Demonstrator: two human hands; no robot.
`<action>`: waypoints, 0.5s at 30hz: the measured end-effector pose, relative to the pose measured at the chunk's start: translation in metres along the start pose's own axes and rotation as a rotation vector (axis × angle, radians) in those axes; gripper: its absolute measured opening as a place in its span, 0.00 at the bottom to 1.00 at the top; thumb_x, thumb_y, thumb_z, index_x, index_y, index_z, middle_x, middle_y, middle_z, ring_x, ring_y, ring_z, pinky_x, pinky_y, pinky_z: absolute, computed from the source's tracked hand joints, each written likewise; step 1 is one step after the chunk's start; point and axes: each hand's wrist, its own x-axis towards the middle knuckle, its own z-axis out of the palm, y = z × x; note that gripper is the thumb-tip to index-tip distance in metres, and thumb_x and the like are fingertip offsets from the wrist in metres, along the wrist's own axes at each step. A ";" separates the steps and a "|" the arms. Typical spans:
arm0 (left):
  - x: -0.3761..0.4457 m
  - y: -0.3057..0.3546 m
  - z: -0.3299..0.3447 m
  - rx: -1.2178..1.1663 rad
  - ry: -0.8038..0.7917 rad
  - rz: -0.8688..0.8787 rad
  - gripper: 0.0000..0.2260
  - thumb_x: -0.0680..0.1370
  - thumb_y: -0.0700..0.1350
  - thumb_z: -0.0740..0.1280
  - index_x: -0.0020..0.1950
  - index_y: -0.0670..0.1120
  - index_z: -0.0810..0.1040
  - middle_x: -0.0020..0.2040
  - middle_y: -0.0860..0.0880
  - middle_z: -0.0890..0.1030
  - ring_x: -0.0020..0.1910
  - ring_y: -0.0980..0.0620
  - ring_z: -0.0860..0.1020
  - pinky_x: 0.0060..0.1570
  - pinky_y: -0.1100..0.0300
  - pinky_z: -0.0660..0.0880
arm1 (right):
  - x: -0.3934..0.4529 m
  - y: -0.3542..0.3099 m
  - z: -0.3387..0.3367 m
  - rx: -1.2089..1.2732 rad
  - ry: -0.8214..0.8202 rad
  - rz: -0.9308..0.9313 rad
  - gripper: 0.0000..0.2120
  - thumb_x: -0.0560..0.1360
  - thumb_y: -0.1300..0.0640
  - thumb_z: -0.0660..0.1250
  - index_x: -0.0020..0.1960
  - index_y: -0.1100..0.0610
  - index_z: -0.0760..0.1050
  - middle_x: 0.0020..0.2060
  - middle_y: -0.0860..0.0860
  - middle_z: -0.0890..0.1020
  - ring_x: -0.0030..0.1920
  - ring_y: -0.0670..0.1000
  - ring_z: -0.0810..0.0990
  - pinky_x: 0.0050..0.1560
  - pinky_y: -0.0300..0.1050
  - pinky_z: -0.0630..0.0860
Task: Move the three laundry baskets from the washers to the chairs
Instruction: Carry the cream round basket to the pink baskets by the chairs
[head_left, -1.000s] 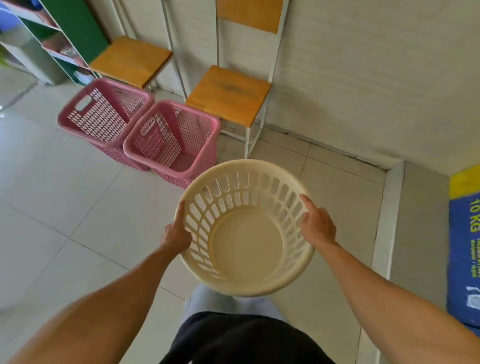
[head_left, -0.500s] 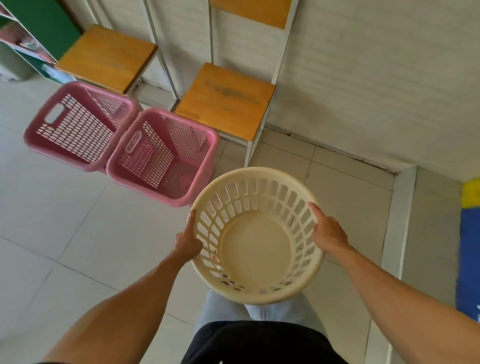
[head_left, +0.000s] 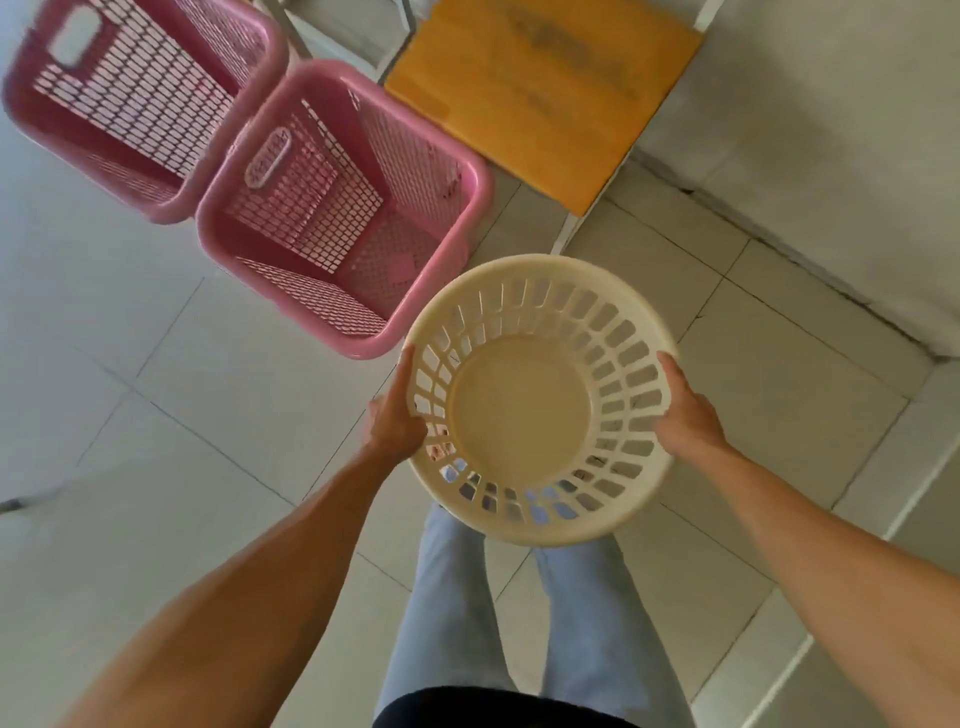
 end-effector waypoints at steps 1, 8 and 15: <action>0.013 -0.005 0.011 0.010 -0.008 0.001 0.44 0.76 0.37 0.66 0.80 0.63 0.42 0.69 0.43 0.75 0.60 0.42 0.78 0.53 0.50 0.78 | 0.019 -0.004 0.005 -0.007 0.001 0.007 0.44 0.79 0.67 0.56 0.75 0.25 0.44 0.58 0.55 0.72 0.45 0.56 0.80 0.47 0.54 0.81; 0.113 -0.051 0.091 -0.016 -0.067 -0.005 0.46 0.77 0.38 0.66 0.79 0.64 0.38 0.79 0.45 0.62 0.70 0.39 0.71 0.65 0.40 0.74 | 0.154 -0.005 0.052 -0.079 0.035 -0.035 0.43 0.79 0.66 0.59 0.78 0.28 0.46 0.61 0.57 0.71 0.47 0.58 0.79 0.51 0.58 0.80; 0.180 -0.085 0.140 0.012 0.042 -0.009 0.43 0.78 0.38 0.66 0.81 0.60 0.41 0.76 0.45 0.69 0.64 0.38 0.77 0.54 0.46 0.79 | 0.229 -0.005 0.100 -0.039 0.163 -0.056 0.44 0.78 0.68 0.62 0.77 0.29 0.49 0.61 0.55 0.72 0.48 0.56 0.78 0.48 0.54 0.79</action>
